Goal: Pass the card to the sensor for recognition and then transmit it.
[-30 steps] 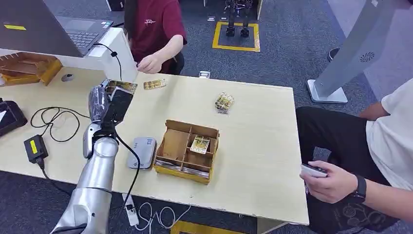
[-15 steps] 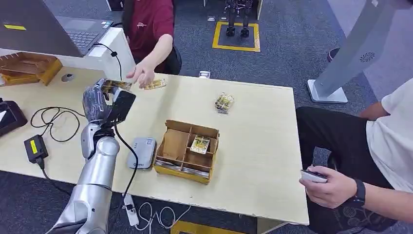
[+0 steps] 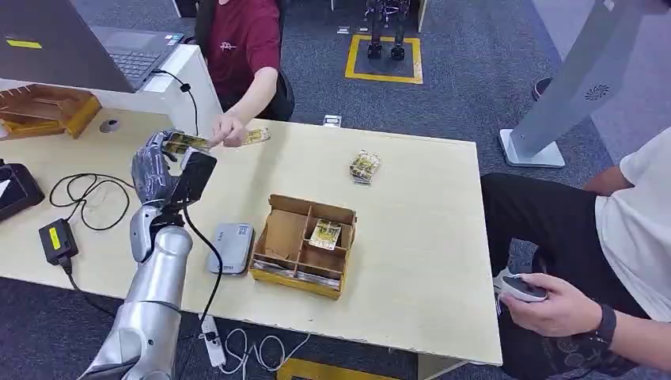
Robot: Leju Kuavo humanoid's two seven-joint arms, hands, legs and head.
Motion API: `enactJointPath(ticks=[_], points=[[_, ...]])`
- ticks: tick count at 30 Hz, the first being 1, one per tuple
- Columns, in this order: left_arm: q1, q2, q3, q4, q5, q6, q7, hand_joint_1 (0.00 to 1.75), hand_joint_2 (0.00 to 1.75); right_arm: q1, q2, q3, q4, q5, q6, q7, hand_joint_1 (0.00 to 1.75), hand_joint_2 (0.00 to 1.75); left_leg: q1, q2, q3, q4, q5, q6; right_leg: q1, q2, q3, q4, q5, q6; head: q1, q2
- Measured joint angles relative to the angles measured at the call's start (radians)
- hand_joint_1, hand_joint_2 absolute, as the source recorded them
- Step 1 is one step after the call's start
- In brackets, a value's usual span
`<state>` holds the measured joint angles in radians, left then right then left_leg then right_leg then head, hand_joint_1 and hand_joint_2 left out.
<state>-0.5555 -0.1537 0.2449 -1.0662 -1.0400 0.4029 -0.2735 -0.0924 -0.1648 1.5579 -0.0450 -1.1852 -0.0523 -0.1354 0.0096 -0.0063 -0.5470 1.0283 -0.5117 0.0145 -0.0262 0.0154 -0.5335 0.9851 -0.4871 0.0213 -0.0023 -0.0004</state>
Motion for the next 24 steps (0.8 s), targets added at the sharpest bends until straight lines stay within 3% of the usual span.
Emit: enactJointPath(ticks=[3, 7, 15, 18, 21, 24], points=[[0.0, -0.009, 0.017, 0.0, 0.035, -0.016, 0.029, 0.0, 1.75, 0.0, 0.0, 0.0, 0.0, -0.006, -0.001, 0.001, 0.0, 1.75, 0.0, 0.0, 0.0, 0.0, 0.0, 0.0, 0.0, 0.0, 0.0, 0.0, 0.0, 0.0, 0.0, 0.0], [0.001, -0.025, 0.037, -0.028, 0.101, -0.121, 0.055, 0.0, 1.75, -0.001, 0.0, 0.0, 0.0, -0.018, -0.002, 0.006, 0.0, 1.75, 0.0, 0.0, 0.0, 0.0, 0.0, 0.0, 0.0, 0.0, 0.0, 0.0, 0.0, 0.0, 0.0, 0.0], [0.019, -0.011, 0.007, -0.081, 0.273, -0.369, -0.029, 0.0, 1.75, 0.005, -0.001, 0.0, 0.0, -0.055, -0.001, -0.002, 0.0, 1.75, 0.0, 0.0, 0.0, 0.0, 0.0, 0.0, 0.0, 0.0, 0.0, 0.0, 0.0, 0.0, 0.0, 0.0], [0.04, 0.023, -0.05, -0.116, 0.377, -0.49, -0.071, 0.0, 1.75, 0.011, -0.003, 0.0, 0.0, -0.073, -0.001, -0.005, 0.0, 1.75, 0.0, 0.0, 0.0, 0.0, 0.0, 0.0, 0.0, 0.0, 0.0, 0.0, 0.0, 0.0, 0.0, 0.0], [0.076, 0.077, -0.127, -0.144, 0.478, -0.557, -0.141, 0.0, 1.75, 0.019, -0.005, 0.0, 0.0, -0.089, -0.001, -0.015, 0.0, 1.75, 0.0, 0.0, 0.0, 0.0, 0.0, 0.0, 0.0, 0.001, 0.0, 0.0, 0.0, 0.0, 0.0, 0.0], [0.14, 0.158, -0.234, -0.187, 0.51, -0.565, -0.247, 0.0, 1.75, 0.029, -0.007, 0.0, 0.0, -0.099, -0.001, -0.018, 0.0, 1.75, 0.0, 0.002, 0.0, 0.0, 0.0, 0.0, 0.0, 0.002, -0.001, 0.0, 0.0, 0.0, 0.0, 0.0]])
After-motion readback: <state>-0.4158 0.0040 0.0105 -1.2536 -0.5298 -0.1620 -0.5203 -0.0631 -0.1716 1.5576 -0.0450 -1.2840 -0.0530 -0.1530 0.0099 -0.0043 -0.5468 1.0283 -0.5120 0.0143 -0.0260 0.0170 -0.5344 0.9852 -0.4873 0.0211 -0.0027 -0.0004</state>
